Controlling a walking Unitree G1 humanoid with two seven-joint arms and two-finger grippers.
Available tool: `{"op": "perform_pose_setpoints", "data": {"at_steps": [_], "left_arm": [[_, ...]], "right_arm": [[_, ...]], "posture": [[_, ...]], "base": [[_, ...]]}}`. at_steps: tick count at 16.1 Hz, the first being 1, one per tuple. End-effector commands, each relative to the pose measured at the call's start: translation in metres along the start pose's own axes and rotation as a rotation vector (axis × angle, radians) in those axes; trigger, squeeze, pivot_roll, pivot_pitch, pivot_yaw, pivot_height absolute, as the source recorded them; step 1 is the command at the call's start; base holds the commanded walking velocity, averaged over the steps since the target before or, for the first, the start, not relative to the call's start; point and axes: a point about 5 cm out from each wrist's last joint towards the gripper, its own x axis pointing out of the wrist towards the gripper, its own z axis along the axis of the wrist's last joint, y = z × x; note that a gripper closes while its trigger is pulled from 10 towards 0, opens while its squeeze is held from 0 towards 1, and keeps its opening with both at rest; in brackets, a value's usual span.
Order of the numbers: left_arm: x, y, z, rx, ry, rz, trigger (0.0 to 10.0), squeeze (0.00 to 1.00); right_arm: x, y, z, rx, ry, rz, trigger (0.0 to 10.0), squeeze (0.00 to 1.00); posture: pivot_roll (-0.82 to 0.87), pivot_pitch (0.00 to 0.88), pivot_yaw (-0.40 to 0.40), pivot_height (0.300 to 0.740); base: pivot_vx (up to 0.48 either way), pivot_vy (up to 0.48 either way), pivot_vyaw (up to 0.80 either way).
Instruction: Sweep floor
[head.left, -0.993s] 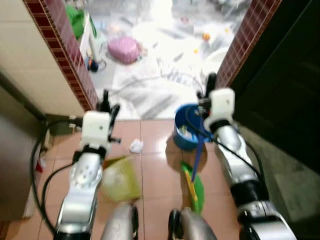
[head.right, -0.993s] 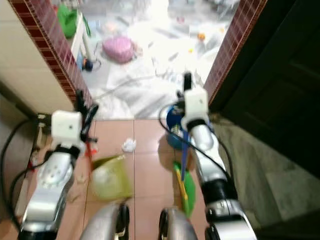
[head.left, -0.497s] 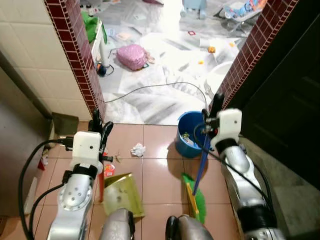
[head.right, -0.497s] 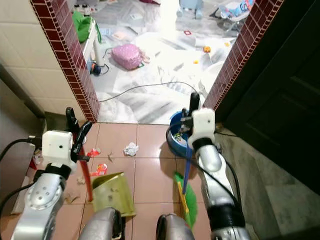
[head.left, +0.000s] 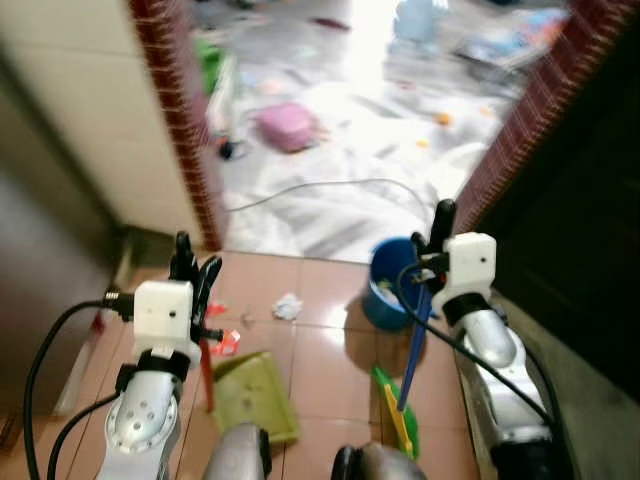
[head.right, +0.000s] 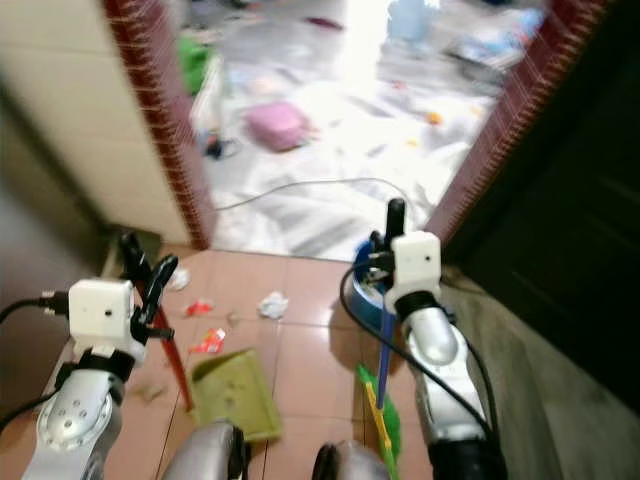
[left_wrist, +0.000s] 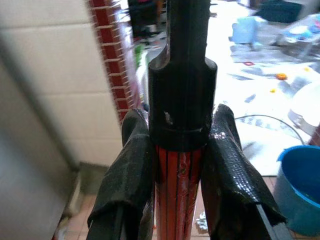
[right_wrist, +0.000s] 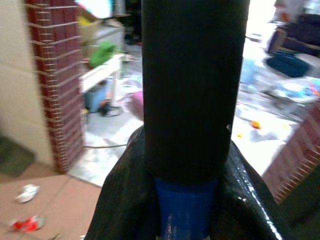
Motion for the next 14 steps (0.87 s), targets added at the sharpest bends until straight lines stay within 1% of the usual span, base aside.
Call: {"op": "perform_pose_setpoints", "data": {"at_steps": [1,4,7,9,11,14], "left_arm": [[0.000,0.001,0.006,0.018,-0.029,0.014,10.0,0.00],[0.004,0.005,0.008,-0.007,-0.024,0.027,10.0,0.00],[0.007,0.001,0.010,-0.013,-0.026,0.018,10.0,0.00],[0.010,0.000,0.013,-0.012,-0.036,0.010,10.0,0.00],[0.014,0.002,0.015,-0.006,-0.043,0.018,10.0,0.00],[0.016,0.003,0.017,-0.002,-0.048,0.028,10.0,0.00]], "right_arm": [[0.000,0.002,0.004,-0.004,-0.017,0.006,10.0,0.00],[0.006,0.000,0.009,-0.010,-0.024,0.008,10.0,0.00],[0.016,-0.004,0.014,-0.024,-0.040,-0.006,10.0,0.00],[0.021,-0.002,0.018,-0.028,-0.056,-0.005,10.0,0.00],[0.025,0.000,0.019,-0.027,-0.063,-0.003,10.0,0.00],[0.032,0.003,0.021,-0.025,-0.075,0.007,10.0,0.00]], "posture": [[0.05,0.032,-0.038,0.740],[0.04,0.045,-0.035,0.740],[0.03,0.043,-0.027,0.740],[0.04,0.043,-0.023,0.740],[0.04,0.044,-0.021,0.740],[0.06,0.037,-0.022,0.740]], "base": [[0.000,0.000,0.80],[0.000,0.000,0.80],[0.000,0.000,0.80],[0.000,0.000,0.80],[0.000,0.000,0.80],[0.000,0.000,0.80]]}}
